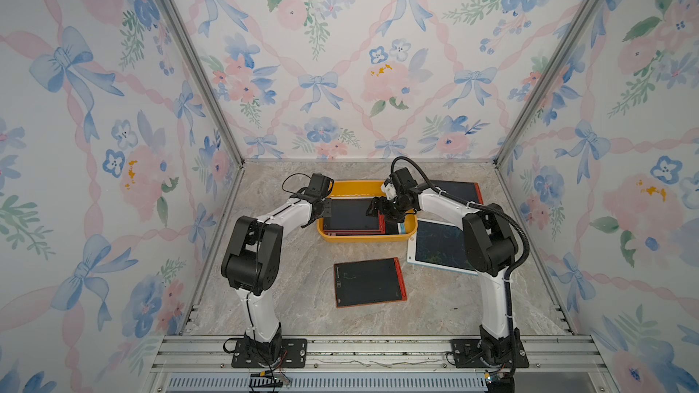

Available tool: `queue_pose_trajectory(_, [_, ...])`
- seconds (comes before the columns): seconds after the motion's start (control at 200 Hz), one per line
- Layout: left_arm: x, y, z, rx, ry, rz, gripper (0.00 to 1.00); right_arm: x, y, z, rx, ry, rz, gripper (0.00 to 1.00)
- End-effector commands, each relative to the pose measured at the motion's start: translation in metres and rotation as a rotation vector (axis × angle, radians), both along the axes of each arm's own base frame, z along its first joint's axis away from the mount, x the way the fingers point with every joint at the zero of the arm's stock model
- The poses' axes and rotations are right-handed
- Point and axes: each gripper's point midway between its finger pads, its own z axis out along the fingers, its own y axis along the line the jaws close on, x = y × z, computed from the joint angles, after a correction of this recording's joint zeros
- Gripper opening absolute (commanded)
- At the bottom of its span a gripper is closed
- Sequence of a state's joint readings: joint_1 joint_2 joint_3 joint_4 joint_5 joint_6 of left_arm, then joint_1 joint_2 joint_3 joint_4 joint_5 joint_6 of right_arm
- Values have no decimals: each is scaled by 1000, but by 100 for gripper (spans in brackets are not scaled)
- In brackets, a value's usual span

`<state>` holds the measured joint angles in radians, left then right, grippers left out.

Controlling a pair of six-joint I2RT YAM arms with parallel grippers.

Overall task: Take out the writing tablet from the storage box
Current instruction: Pick up the writing tablet from the storage box.

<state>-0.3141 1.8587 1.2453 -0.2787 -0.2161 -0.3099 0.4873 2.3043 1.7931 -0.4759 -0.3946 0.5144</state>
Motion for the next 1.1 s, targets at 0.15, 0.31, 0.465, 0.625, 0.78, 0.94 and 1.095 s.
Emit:
queue_pose_trajectory(0.15, [-15, -12, -14, -4, 71, -63, 0, -10, 4, -22, -26, 41, 20, 87])
queue_pose_trajectory(0.31, [-16, -12, -16, -5, 74, -62, 0, -12, 8, -27, -14, 51, 23, 87])
queue_pose_trajectory(0.465, [-16, -12, -15, -5, 73, -62, 0, -13, 11, -27, -1, 52, 27, 87])
queue_pose_trajectory(0.625, [-16, -13, -15, -8, 73, -64, 0, -15, 14, -28, 3, 57, 31, 87])
queue_pose_trajectory(0.78, [-16, -12, -15, -4, 74, -62, 0, -18, 22, -29, 38, 67, 41, 87])
queue_pose_trajectory(0.94, [-16, -13, -16, -7, 75, -64, 0, -19, 30, -21, 84, 57, 49, 87])
queue_pose_trajectory(1.095, [-16, -13, -15, -7, 75, -65, 0, -18, 34, -10, 136, 46, 51, 87])
